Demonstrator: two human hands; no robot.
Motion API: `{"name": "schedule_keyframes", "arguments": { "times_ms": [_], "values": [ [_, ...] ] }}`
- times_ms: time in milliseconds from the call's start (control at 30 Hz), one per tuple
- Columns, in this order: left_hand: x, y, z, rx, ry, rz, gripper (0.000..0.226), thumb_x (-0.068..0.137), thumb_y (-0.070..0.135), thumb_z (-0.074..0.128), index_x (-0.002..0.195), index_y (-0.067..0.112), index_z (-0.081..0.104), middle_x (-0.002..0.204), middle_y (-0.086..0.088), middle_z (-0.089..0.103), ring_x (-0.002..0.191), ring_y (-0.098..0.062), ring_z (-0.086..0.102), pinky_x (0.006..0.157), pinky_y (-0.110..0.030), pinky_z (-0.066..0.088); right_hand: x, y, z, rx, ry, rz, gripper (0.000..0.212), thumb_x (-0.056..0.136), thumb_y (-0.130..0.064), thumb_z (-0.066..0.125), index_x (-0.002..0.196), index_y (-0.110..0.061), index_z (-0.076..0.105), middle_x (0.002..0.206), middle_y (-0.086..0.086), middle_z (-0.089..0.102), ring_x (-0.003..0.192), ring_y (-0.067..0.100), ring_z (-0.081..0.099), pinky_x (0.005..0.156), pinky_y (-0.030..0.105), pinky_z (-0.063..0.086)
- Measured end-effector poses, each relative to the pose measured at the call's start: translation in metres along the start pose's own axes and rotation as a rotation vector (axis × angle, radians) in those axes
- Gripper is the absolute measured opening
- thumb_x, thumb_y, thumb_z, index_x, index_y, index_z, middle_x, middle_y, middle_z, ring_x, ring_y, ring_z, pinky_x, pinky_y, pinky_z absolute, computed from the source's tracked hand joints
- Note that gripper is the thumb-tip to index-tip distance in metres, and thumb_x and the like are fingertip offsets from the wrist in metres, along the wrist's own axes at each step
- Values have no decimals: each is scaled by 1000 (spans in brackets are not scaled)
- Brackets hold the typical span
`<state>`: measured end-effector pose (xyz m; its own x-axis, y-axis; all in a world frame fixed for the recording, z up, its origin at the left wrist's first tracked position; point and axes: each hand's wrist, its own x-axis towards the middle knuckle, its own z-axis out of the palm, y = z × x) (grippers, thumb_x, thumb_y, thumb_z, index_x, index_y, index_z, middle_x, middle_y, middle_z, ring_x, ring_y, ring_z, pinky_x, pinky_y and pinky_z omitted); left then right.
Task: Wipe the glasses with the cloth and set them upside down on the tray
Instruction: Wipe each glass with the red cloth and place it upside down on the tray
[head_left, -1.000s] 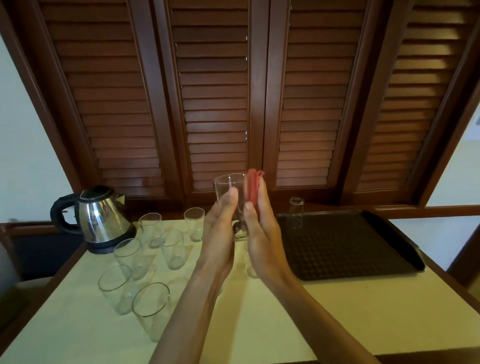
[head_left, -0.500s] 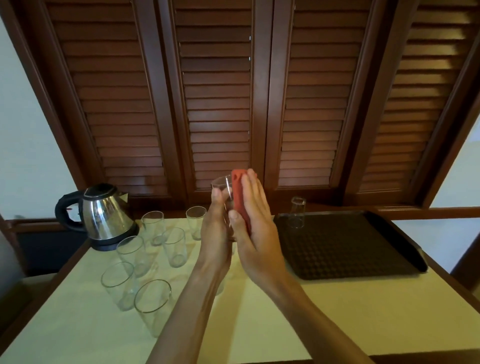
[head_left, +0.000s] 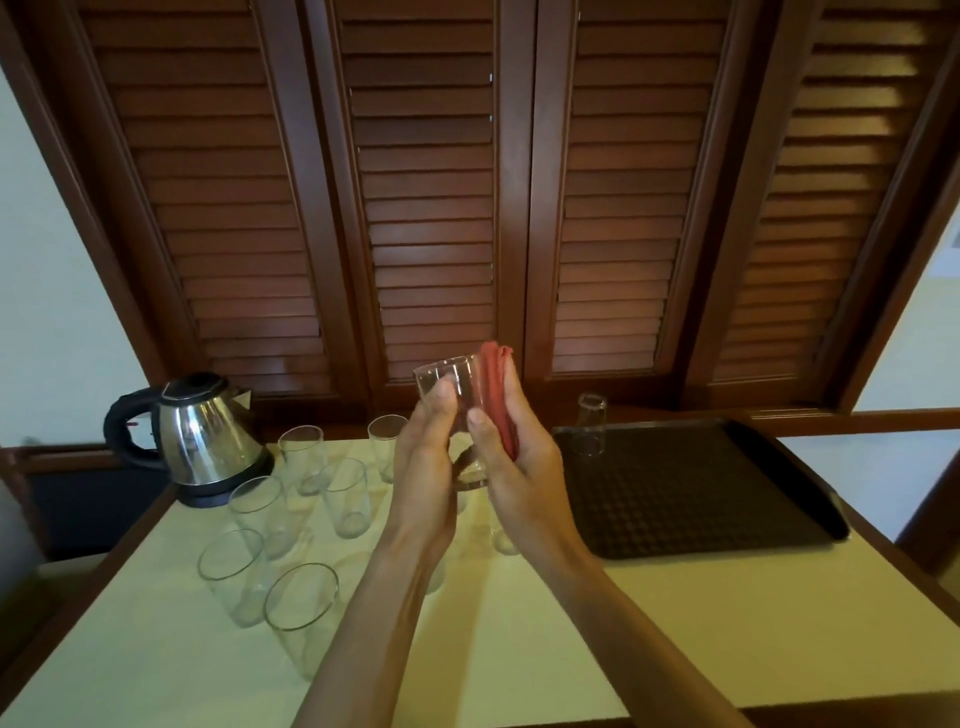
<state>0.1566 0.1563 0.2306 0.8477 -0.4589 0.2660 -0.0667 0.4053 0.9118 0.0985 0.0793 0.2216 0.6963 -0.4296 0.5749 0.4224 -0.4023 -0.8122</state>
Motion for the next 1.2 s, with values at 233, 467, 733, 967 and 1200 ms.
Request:
{"name": "schedule_keyframes", "arguments": {
  "times_ms": [233, 467, 733, 967, 1200],
  "values": [
    [-3, -9, 0, 50, -34, -49, 46, 107, 51, 34, 134, 30, 65, 122, 1, 76, 115, -14, 72, 83, -35, 61, 8, 8, -1, -178, 103, -156, 50, 108, -17, 39, 155, -25, 26, 161, -7, 34, 149, 10, 33, 120, 35, 35],
    [9, 0, 0, 33, 24, -61, 48, 96, 53, 50, 125, 23, 74, 121, 0, 77, 121, -23, 68, 94, -39, 57, -22, -1, 9, -101, 27, -98, 46, 110, -14, 35, 154, -27, 30, 161, -18, 32, 151, 0, 23, 120, 19, 25],
    [9, 0, -6, -18, 46, 9, 50, 97, 61, 44, 134, 33, 62, 117, 5, 78, 118, -13, 70, 98, -36, 56, -24, -2, 9, 5, 56, -34, 45, 109, -23, 37, 153, -32, 34, 153, -20, 46, 146, 4, 38, 117, 23, 35],
    [-2, -5, -1, -35, -12, -48, 59, 93, 65, 53, 135, 25, 65, 125, -4, 73, 112, -16, 72, 81, -28, 60, 8, 2, 4, 92, 126, 11, 42, 110, -17, 37, 149, -33, 36, 134, -16, 61, 121, 2, 62, 94, 21, 53],
    [0, -2, -5, 68, 70, 54, 56, 95, 52, 56, 128, 10, 69, 114, -11, 77, 106, -22, 75, 80, -30, 60, -11, -5, 11, 28, 112, -62, 43, 109, -23, 39, 149, -36, 36, 148, -22, 51, 139, 4, 47, 111, 28, 44]
  ]
}}
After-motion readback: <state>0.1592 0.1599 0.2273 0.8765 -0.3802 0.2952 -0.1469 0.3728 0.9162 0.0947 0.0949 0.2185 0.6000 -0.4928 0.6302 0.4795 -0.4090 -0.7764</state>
